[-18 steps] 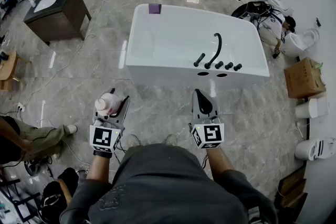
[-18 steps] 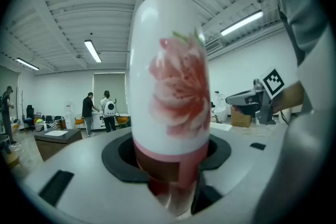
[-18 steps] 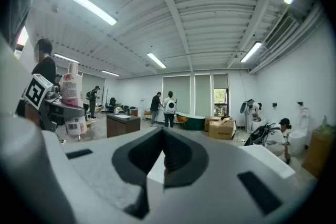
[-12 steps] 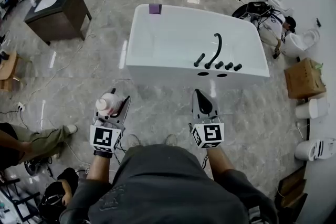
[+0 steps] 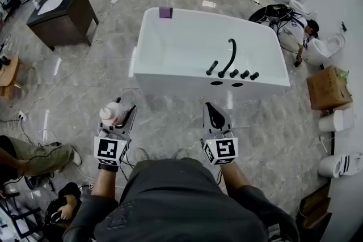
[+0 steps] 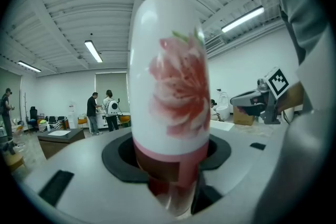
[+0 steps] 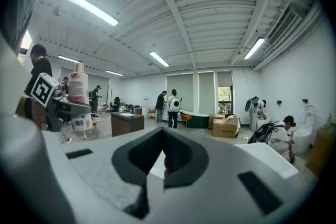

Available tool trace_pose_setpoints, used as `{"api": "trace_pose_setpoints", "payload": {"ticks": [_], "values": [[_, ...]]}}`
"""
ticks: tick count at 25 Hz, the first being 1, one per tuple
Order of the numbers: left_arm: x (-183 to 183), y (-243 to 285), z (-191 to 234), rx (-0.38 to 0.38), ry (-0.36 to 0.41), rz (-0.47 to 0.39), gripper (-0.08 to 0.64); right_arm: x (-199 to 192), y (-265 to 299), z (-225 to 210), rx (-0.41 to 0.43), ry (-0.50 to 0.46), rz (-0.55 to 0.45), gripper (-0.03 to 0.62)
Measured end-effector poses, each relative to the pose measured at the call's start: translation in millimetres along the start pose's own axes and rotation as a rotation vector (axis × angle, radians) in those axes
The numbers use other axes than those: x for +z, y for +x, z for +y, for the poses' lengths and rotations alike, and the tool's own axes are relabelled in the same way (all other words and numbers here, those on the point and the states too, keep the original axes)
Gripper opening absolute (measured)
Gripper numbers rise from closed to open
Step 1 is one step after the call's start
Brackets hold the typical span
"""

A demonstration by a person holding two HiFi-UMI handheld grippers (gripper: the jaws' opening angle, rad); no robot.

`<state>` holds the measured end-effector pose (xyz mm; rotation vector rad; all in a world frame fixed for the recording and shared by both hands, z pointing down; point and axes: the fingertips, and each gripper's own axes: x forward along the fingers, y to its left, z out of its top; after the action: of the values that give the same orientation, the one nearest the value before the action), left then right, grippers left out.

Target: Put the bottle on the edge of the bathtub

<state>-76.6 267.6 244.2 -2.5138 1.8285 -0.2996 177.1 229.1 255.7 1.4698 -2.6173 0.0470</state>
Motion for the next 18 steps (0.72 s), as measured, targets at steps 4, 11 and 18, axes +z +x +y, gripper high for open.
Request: {"api": "trace_pose_setpoints", "payload": {"ticks": [4, 11, 18], "values": [[-2, 4, -18, 0.042, -0.010, 0.000, 0.219, -16, -10, -21, 0.035, -0.003, 0.025, 0.000], [-15, 16, -31, 0.106, -0.057, 0.011, 0.219, -36, -2, -45, 0.092, -0.010, 0.055, 0.001], [-24, 59, -3, 0.091, -0.064, 0.003, 0.219, -39, 31, -57, 0.066, -0.017, 0.079, 0.000]]}}
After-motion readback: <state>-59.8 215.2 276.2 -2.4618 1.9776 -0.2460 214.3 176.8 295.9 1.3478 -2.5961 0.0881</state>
